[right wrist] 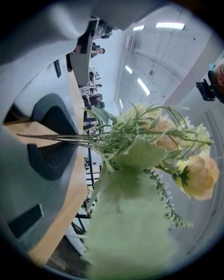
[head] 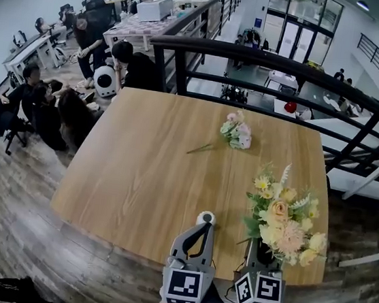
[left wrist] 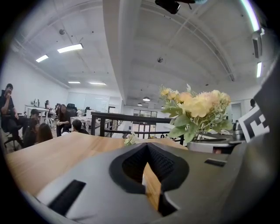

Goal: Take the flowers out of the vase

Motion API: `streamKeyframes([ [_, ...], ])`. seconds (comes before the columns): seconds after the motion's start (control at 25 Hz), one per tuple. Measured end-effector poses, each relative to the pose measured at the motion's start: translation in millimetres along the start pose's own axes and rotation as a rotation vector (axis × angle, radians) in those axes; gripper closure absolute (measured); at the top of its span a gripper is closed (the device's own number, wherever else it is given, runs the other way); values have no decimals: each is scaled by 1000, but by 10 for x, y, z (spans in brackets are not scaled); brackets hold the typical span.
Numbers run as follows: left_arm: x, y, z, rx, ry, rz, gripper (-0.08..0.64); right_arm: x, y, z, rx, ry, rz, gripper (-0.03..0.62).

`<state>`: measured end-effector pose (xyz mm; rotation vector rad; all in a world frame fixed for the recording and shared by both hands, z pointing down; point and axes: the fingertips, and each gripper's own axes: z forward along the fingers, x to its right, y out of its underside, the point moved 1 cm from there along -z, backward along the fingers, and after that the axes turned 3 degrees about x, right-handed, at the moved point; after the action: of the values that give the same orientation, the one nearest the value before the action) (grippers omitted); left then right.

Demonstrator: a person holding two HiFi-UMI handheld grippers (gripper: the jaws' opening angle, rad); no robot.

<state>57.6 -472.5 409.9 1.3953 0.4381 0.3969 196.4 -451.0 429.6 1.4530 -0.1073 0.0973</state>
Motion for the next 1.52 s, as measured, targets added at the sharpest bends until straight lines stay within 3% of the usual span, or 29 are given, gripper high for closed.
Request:
streamKeyframes([
  [0.6,134,188,97,-37,43,-5,535,87,256,-50,-52,11,15,525],
  [1.52,122,203,41,-35,34,-3,535,95,344,-82,-69,12,63,531],
])
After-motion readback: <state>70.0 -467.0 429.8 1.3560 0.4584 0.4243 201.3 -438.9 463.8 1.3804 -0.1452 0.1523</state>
